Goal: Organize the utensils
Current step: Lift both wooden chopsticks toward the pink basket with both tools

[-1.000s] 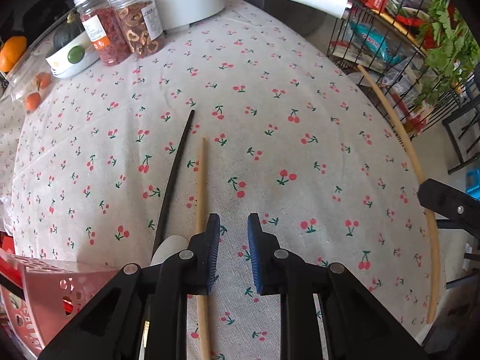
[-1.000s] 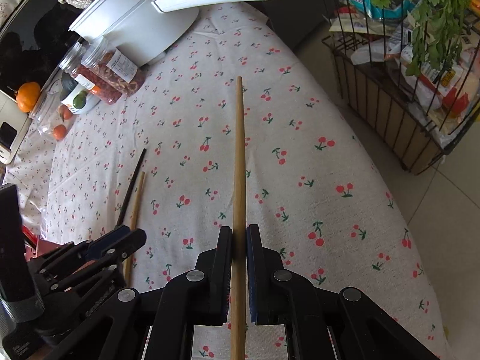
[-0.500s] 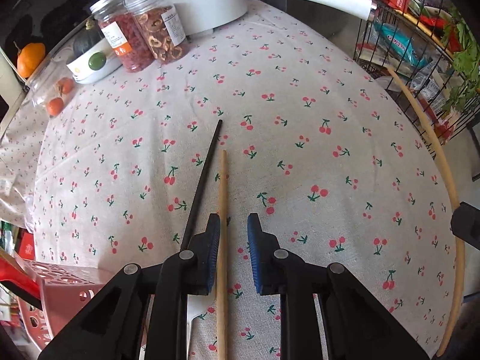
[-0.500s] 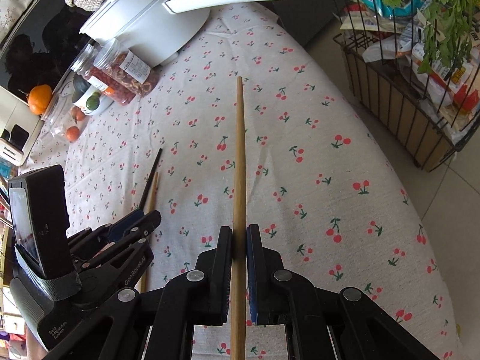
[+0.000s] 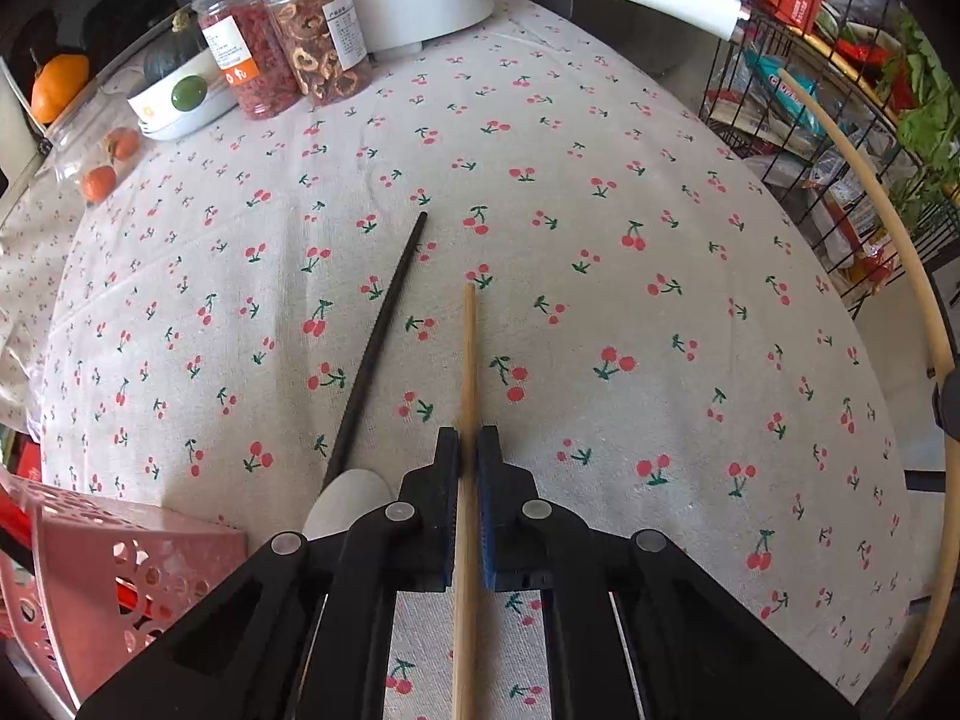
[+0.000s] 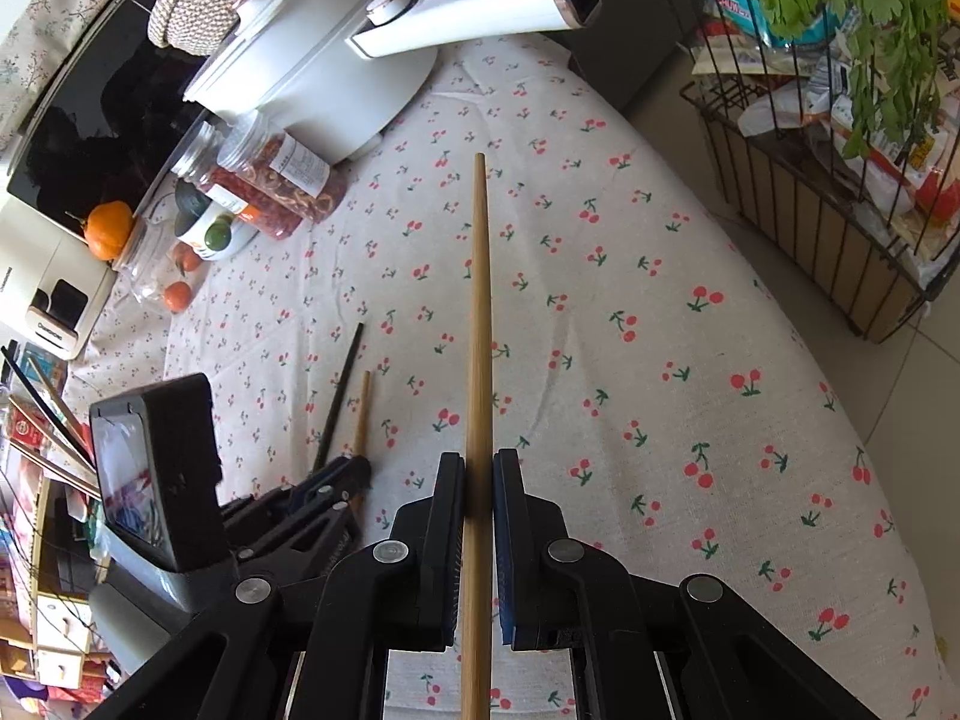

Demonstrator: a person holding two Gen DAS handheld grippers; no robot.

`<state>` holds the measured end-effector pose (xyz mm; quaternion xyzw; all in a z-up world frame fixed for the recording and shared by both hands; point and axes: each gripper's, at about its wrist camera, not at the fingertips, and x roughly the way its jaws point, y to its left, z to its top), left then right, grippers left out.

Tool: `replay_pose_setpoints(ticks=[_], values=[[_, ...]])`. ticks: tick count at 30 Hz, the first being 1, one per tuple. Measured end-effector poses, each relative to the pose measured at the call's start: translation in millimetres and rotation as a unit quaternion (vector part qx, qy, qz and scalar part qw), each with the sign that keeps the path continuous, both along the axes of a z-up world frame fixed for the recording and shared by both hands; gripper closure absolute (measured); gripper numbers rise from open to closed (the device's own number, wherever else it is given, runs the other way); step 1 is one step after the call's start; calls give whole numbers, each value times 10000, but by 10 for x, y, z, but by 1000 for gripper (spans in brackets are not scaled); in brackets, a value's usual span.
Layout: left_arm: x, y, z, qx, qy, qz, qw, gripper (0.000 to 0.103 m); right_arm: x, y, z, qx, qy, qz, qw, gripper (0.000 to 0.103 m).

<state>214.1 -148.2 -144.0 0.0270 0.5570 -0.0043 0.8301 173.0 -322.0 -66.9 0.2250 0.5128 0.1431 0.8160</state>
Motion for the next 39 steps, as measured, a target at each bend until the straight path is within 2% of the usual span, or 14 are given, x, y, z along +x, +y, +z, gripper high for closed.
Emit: replay_pose_setpoints(ticks=[4,8,14,18,24,26,29,32,33,35,39], values=[[-230,-77,275,-275,-395,-223,9986,97,-81,-3,128,9,-205,-143,9997,98],[-544,-120,691,-597,-928,-624,9919,97,-215,25,292,77,-526,-278,9982,98],[-1112,84,1388,-958,-1955,-964,9712,97,-436,60,580,251,-1315,-564,9894,98],[-1380,310,1752,-908,-2477,-1251,9564,97,-575,103,767,396,-1793,-595,9812,98],[-1648,879,2200,-1320,-3164,-1136,9325,97,-793,298,1080,371,-2702,-458,9610,98],[-1668,1067,2307,-1396,-3276,-1080,9282,97,-841,388,1143,344,-2950,-420,9539,98],[-1710,1341,2394,-1454,-3353,-944,9260,97,-883,549,1184,278,-3202,-336,9463,98],[-1809,1660,2402,-1482,-3676,-654,9158,97,-858,746,1173,208,-3268,-206,9446,98],[-1814,1751,2375,-1466,-3720,-555,9149,97,-855,802,1163,193,-3277,-163,9444,98],[-1758,1876,2309,-1482,-3541,-509,9220,97,-843,931,1147,151,-3326,-109,9429,98],[-1670,2029,2218,-1385,-3408,-507,9285,97,-797,1249,1129,81,-3412,19,9400,98]])
